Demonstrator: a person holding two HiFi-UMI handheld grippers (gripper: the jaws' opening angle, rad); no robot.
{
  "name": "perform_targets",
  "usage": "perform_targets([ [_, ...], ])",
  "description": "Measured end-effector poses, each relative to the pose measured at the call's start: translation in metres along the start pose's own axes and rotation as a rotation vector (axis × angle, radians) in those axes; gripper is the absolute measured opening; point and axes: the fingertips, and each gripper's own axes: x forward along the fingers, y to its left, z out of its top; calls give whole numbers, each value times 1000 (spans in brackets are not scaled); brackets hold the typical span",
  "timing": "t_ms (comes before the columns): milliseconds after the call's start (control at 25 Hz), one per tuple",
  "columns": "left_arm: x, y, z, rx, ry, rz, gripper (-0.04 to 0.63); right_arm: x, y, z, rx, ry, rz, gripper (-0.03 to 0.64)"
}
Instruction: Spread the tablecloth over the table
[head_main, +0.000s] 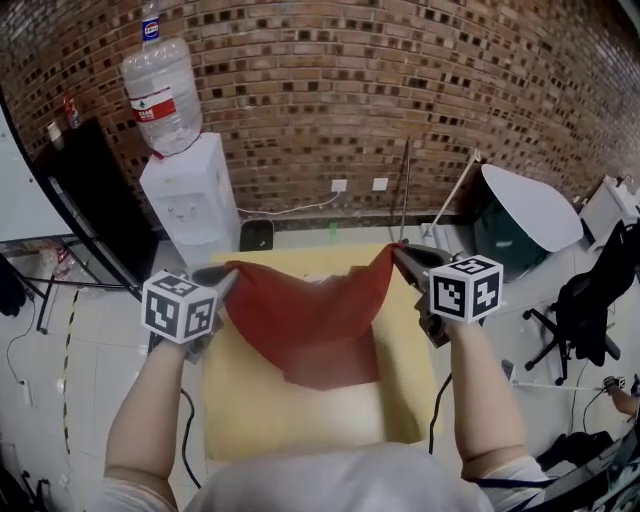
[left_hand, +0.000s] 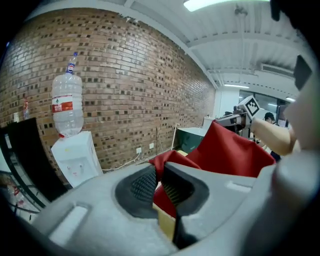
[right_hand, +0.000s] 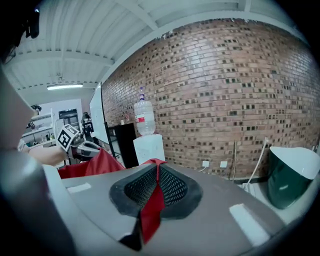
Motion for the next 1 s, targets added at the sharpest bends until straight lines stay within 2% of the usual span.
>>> perform_targets([
  [280, 21, 55, 85, -17, -77, 97, 18, 29, -54, 96, -39, -74, 6, 14],
  [600, 49, 130, 166, -84, -174, 220, 18, 72, -108, 160, -40, -114, -19, 14],
  [880, 39, 181, 254, -15, -275, 338, 18, 74, -147, 237, -82, -238, -104, 14],
  [1000, 39, 195, 265, -22, -307, 363, 18, 78, -158, 248, -88, -255, -106, 14],
])
